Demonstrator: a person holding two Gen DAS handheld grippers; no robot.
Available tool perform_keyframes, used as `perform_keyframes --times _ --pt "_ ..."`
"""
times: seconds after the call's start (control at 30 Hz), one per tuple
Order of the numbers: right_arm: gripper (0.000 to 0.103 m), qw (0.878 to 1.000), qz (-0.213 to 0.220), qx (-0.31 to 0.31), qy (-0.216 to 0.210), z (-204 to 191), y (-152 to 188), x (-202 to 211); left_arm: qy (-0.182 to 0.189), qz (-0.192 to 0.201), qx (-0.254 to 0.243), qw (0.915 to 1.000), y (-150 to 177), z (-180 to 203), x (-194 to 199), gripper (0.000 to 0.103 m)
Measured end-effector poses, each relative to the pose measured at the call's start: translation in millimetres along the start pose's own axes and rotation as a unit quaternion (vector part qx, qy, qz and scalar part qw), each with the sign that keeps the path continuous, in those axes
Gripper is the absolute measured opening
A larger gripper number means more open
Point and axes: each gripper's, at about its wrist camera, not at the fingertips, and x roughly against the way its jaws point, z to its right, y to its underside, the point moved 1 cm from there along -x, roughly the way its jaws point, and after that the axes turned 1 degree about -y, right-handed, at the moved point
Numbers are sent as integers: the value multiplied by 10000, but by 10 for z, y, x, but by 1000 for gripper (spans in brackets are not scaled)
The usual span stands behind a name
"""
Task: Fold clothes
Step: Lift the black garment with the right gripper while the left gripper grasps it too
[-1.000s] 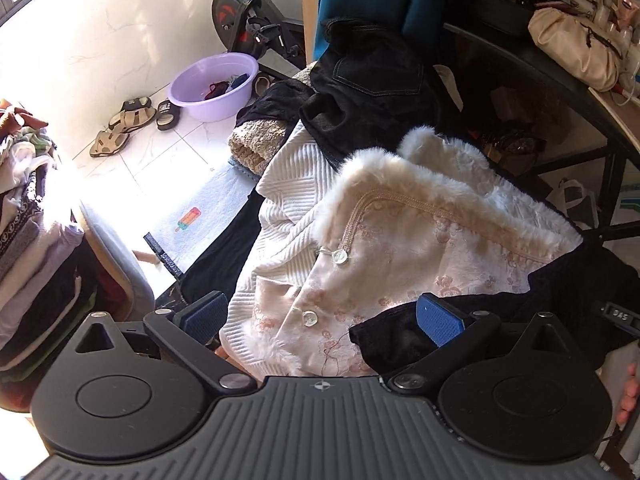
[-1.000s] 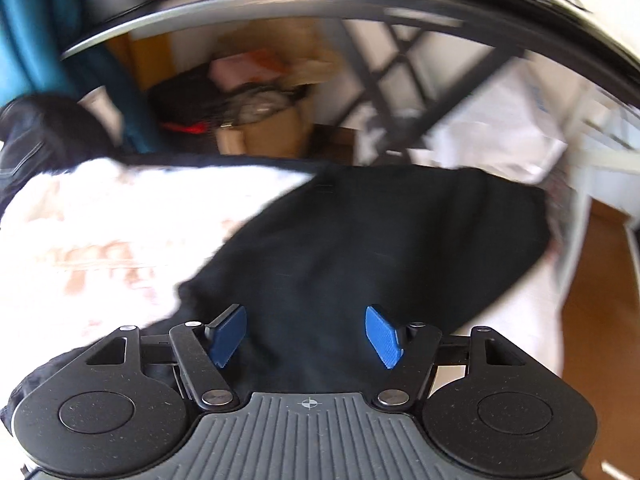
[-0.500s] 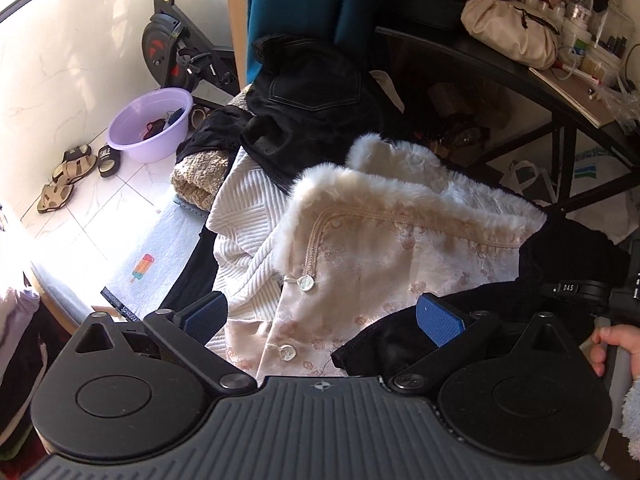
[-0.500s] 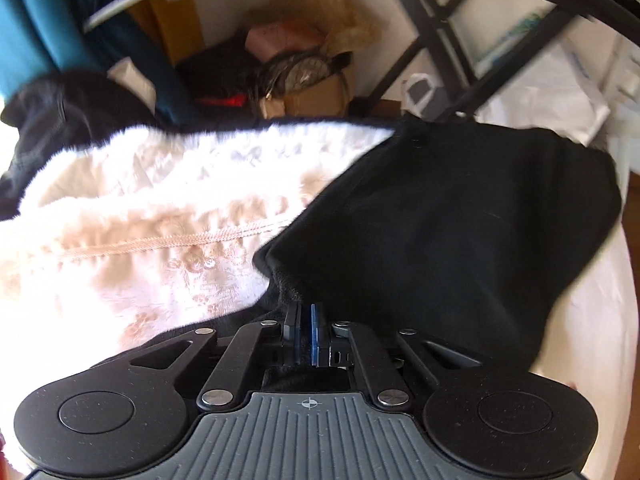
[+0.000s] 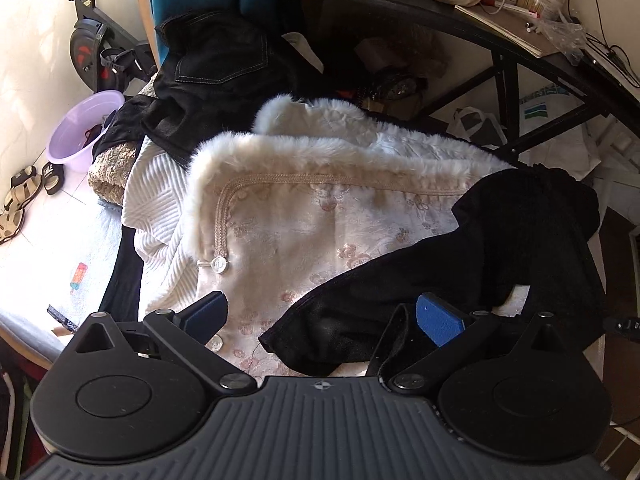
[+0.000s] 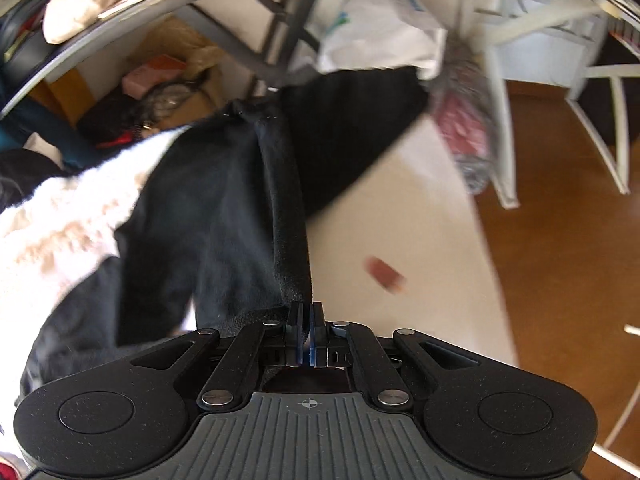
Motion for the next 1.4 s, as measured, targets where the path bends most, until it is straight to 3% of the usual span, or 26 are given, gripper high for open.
perform_keyframes --times 0.13,0.23,0.53,0.63,0.8,1.0,1.13,1.27,1.37,1.4 --pt "2 9993 -209 -300 -55 246 175 103 80 -14 -116 9999 -32 129 -26 103" --pt "2 9975 -306 -474 -417 348 272 172 172 5 -263 9995 -58 246 -8 103" --pt "2 9943 -375 -656 -752 337 132 105 48 94 -797 9968 -98 567 2 103" --pt "2 9880 -394 -914 -1178 369 60 133 174 147 -949 9952 -96 676 26 103" --pt "2 9752 -277 -827 -2032 161 -226 221 663 211 -1394 9878 -91 989 60 103" --pt "2 9651 -170 -99 -2611 -305 -571 298 1069 234 -2132 9709 69 1497 -55 103" --pt "2 9709 -160 221 -2377 -491 -736 313 894 207 -2556 9624 205 1712 -179 103" --pt "4 9873 -473 382 -1469 -470 -728 97 789 159 -2452 9661 241 1642 -199 103" --pt "20 9926 -994 2 -691 -283 -694 -161 572 95 -2279 9720 234 1494 -215 103" --pt "23 9921 -1025 -183 -704 -211 -689 -206 489 68 -2209 9740 227 1436 -219 103"
